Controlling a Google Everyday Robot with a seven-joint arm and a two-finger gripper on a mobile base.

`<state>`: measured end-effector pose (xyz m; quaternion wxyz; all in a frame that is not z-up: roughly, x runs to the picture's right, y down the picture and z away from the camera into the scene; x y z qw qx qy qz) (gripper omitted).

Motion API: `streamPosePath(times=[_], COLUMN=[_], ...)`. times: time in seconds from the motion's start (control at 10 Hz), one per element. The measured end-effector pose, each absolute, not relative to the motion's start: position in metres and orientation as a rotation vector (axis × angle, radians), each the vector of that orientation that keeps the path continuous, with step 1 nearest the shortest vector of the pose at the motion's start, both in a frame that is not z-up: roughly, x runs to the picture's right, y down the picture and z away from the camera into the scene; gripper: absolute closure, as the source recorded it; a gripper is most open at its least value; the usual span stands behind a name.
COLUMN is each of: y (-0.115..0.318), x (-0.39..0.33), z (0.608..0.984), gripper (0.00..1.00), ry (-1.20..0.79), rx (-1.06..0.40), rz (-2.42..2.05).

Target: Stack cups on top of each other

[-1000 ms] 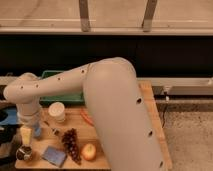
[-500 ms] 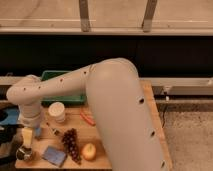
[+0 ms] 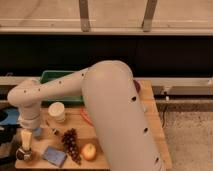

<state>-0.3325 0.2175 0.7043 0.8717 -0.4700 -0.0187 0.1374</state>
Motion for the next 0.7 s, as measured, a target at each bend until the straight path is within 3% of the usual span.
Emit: streamPosePath(times=[0.7], y=[0.235], x=[-0.340], z=[0.722], gripper=[0.20], ry=[-0.022], rx=[-1.029], rz=[0.333])
